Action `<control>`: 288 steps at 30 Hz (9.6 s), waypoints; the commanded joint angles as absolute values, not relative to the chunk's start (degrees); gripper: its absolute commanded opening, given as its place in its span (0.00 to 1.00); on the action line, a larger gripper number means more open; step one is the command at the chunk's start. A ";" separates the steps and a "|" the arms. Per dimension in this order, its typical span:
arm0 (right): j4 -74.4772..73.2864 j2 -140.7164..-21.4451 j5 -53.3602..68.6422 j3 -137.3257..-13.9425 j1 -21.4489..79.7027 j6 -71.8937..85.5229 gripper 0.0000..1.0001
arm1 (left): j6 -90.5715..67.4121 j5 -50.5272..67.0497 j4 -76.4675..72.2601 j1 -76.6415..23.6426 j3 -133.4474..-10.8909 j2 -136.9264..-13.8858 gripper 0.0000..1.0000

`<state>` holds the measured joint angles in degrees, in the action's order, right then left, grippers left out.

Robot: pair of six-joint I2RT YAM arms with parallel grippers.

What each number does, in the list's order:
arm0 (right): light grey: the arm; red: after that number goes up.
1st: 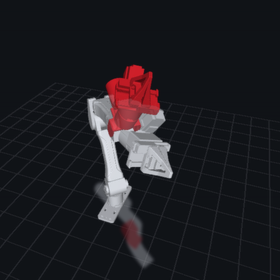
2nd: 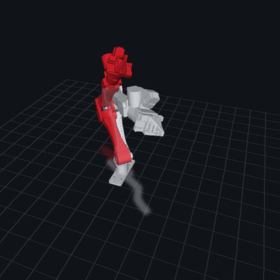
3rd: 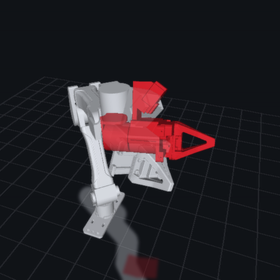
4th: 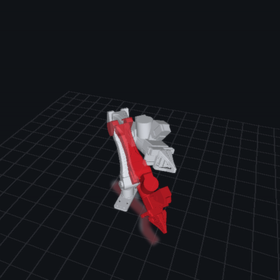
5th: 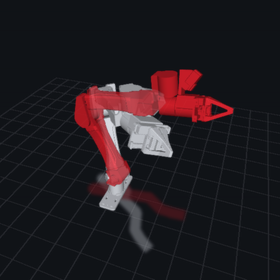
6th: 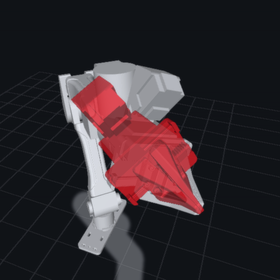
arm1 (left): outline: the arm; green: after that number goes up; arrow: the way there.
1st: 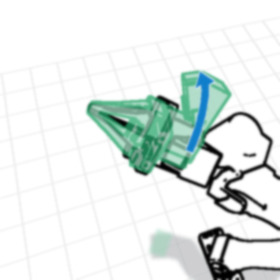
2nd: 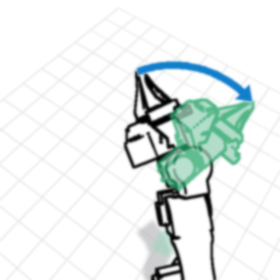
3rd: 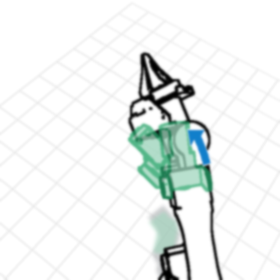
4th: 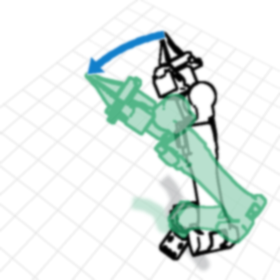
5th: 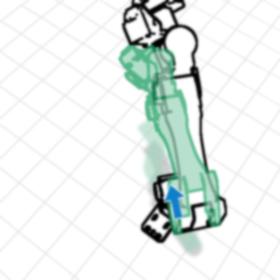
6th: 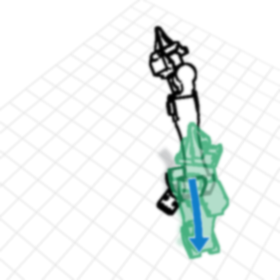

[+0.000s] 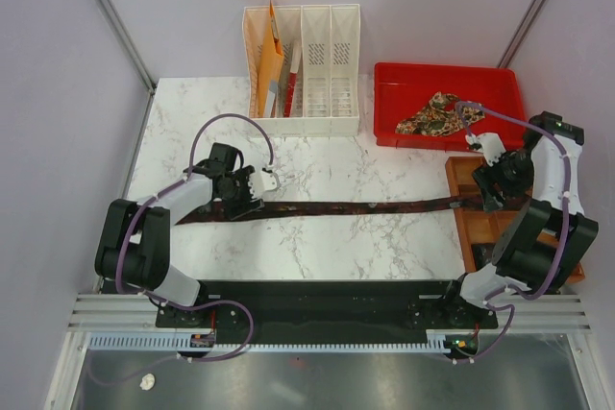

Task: Roll the ties
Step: Flatten out the tie at the center of the board.

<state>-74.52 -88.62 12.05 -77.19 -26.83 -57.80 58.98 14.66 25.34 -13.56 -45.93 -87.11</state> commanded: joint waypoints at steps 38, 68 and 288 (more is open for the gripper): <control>-51.86 -90.70 5.54 -63.81 -15.12 -46.77 0.54 | 51.50 16.61 32.26 -13.36 -45.61 -90.26 0.75; -55.17 -82.97 12.54 -75.92 -17.40 -42.02 0.00 | 49.40 17.84 32.43 -13.27 -45.62 -87.20 0.86; -41.85 -95.55 18.02 -71.83 50.71 -38.45 0.98 | 40.35 30.41 40.70 -1.76 -56.87 -85.96 0.68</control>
